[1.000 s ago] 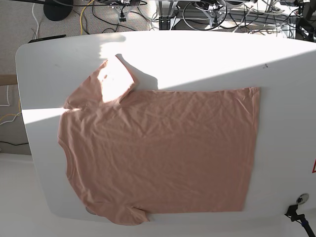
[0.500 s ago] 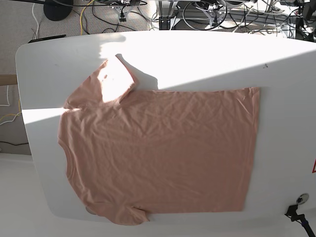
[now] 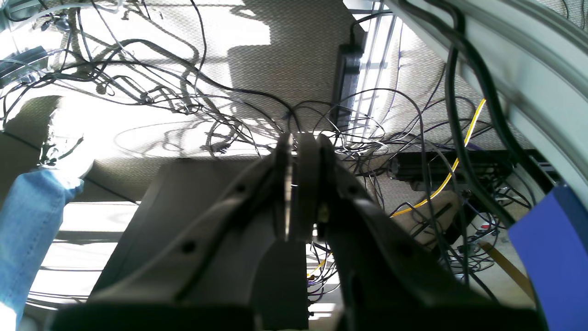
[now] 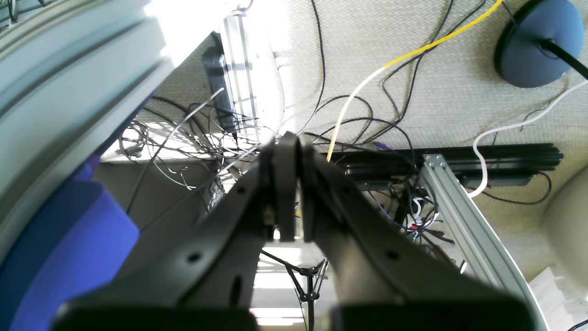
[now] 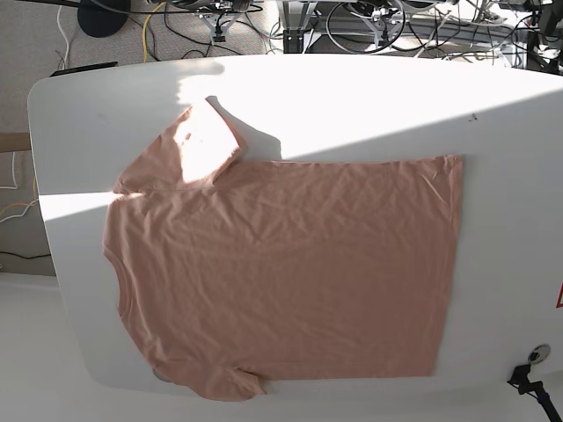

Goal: Fold the T-shirt properly

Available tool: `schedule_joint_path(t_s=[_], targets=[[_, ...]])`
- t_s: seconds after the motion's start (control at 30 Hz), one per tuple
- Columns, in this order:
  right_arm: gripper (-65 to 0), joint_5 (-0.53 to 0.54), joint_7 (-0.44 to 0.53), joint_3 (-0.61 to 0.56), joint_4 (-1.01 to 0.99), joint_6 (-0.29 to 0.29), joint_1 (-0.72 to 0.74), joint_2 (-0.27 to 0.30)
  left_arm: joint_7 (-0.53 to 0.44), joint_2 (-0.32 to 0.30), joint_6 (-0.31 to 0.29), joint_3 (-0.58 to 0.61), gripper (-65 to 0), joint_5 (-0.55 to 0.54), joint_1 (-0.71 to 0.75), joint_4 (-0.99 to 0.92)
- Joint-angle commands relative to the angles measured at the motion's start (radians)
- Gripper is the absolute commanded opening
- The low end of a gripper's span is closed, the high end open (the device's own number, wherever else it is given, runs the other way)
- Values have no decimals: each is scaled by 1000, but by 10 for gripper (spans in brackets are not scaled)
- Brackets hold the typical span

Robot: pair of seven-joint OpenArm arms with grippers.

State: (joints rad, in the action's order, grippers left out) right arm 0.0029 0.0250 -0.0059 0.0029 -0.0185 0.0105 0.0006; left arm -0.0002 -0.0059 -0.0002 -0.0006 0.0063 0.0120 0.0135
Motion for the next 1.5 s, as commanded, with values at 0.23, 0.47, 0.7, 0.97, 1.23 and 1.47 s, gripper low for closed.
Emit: schedule_joint_path(t_s=[0.23, 0.47, 0.7, 0.97, 1.23, 1.47], targets=[[-643, -5, 1, -1, -3, 0, 3, 3, -3, -2, -1, -1, -632, 3, -2, -1], [-644, -4, 3, 0, -3, -2, -1, 2, 6, -4, 0, 3, -633, 5, -3, -4], [-641, -9, 3, 2, -3, -15, 5, 8, 11, -3, 4, 3, -634, -1, 4, 7], [-641, -14, 8, 0, -3, -14, 7, 17, 16, -4, 4, 4, -631, 3, 4, 5], [-641, -14, 10, 0, -3, -12, 5, 20, 13, -8, -1, 8, -629, 1, 1, 3], [-641, -12, 7, 1, -3, -16, 3, 22, 14, -6, 1, 6, -628, 3, 5, 3]])
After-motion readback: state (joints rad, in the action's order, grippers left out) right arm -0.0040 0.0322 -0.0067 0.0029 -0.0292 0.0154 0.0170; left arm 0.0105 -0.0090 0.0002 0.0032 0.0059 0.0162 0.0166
